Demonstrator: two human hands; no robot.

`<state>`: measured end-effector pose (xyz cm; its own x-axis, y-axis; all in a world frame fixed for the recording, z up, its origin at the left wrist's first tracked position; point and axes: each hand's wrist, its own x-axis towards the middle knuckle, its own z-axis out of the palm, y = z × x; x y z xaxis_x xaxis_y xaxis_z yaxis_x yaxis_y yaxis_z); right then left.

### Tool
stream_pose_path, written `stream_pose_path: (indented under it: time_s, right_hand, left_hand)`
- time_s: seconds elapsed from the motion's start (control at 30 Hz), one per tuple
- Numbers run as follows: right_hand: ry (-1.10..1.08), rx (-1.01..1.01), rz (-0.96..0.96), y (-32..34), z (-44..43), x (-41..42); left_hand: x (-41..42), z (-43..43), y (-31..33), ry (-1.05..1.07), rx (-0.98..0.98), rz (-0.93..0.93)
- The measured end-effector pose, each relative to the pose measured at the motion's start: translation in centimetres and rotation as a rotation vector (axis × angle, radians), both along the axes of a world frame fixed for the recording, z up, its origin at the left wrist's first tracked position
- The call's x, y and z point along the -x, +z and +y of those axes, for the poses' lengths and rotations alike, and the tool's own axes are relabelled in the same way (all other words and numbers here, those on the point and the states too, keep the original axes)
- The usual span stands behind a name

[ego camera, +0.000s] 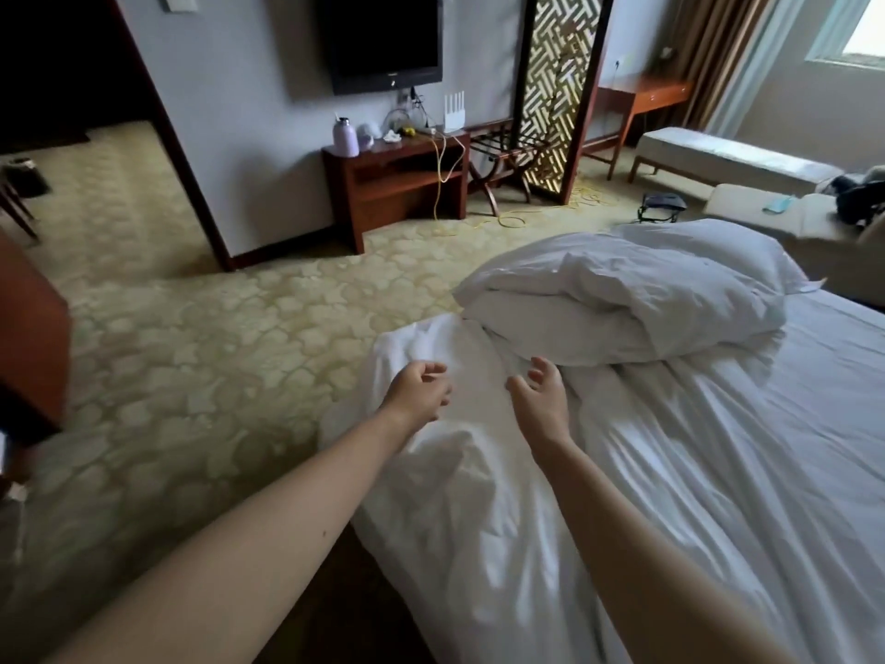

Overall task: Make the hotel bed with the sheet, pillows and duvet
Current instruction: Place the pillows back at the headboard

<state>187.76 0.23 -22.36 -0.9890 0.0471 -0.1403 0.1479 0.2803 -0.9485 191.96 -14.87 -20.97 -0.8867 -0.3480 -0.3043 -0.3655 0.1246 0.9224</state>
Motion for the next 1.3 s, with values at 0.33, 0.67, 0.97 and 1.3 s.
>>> stream_pose_path:
  time_s: [0.33,0.67,0.97,1.3]
  right_hand:
    - [0.0,-0.031,0.053,1.6,-19.5,9.6]
    - [-0.212,0.028,0.065,0.7,-30.8,29.8]
    - [-0.474,0.016,0.064,0.0,-36.0,47.1]
    - [-0.909,0.008,0.069,0.1,-38.6,64.8]
  left_hand:
    - [8.7,-19.8,0.8,0.05,-0.131,0.037]
    - [30.2,-32.4,3.1,-0.223,-0.074,0.011]
    - [52.8,-38.4,3.1,-0.501,-0.069,-0.007]
    - [78.3,-40.0,3.3,-0.935,-0.089,0.006]
